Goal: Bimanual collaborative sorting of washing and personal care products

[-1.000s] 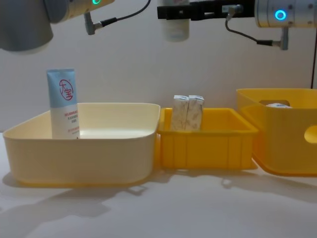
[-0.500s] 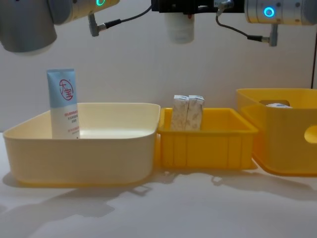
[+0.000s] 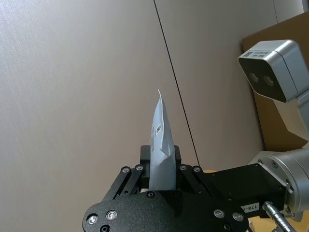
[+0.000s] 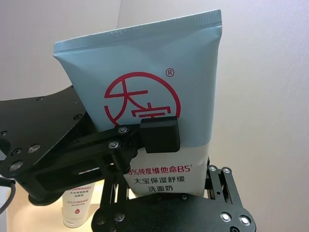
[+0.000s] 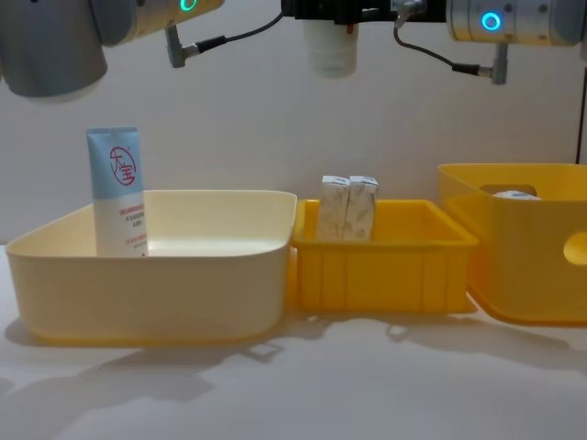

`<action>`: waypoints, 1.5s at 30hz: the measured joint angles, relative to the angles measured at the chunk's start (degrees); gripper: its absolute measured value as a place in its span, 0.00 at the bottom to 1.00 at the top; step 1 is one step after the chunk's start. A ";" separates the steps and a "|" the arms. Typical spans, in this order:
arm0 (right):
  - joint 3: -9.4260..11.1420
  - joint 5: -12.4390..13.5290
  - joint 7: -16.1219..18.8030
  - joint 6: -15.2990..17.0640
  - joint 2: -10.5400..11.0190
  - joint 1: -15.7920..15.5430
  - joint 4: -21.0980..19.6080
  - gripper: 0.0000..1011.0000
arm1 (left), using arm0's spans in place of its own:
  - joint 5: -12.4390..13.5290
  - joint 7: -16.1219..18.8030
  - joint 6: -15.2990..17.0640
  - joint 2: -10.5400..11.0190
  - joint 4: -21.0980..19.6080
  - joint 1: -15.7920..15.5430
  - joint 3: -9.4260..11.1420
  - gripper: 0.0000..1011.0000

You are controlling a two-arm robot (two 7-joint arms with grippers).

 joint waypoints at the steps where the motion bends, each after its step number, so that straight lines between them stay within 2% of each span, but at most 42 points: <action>1: 0.00 0.00 -0.02 -0.03 -0.01 0.01 0.01 0.72 | -0.01 -0.01 0.00 0.00 0.01 -0.01 0.00 0.23; 26: -0.06 0.01 -0.27 -0.39 -0.19 0.16 0.27 0.56 | -0.08 -0.09 0.02 0.00 0.05 -0.02 0.08 0.23; 35: -0.06 0.01 -0.30 -0.45 -0.22 0.18 0.30 0.52 | -0.08 -0.09 0.02 0.00 0.05 -0.01 0.08 0.23; 45: -0.06 0.01 -0.30 -0.47 -0.22 0.18 0.30 0.52 | -0.07 -0.09 0.02 0.00 0.05 -0.01 0.08 0.23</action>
